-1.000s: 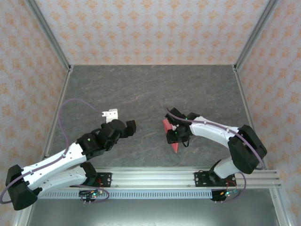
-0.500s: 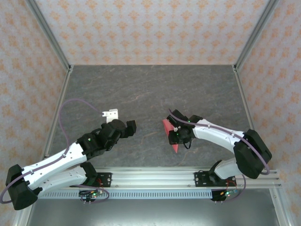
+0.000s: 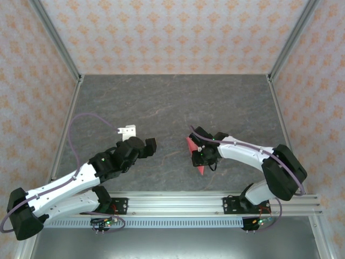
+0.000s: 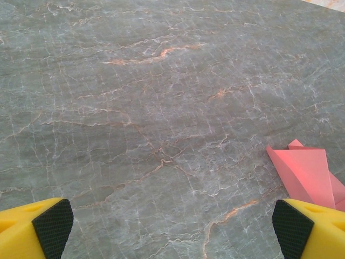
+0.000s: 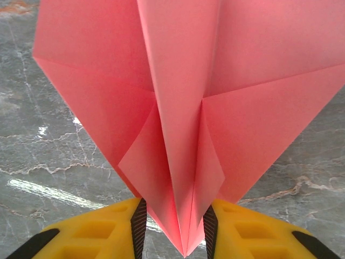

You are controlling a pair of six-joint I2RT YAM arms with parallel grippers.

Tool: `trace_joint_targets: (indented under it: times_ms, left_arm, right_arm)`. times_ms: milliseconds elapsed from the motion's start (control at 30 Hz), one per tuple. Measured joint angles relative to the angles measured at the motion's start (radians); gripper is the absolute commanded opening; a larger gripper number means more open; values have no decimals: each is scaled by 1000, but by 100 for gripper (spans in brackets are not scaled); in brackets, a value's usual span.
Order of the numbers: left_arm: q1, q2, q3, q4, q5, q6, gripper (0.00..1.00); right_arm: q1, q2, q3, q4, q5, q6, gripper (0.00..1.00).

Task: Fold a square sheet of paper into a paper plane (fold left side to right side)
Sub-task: Pick up the paper plane at the center of the table.

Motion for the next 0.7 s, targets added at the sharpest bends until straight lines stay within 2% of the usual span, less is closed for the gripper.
trace_joint_targets:
  times_ms: [167, 567, 700]
  left_arm:
    - [0, 4, 0, 0, 0, 0, 98]
    - [0, 17, 0, 0, 0, 0, 98]
    - [0, 17, 0, 0, 0, 0, 98]
  right_arm:
    - [0, 11, 0, 2, 1, 0, 28]
    - [0, 48, 0, 45, 10, 5, 27]
    - [0, 87, 2, 72, 19, 16, 19]
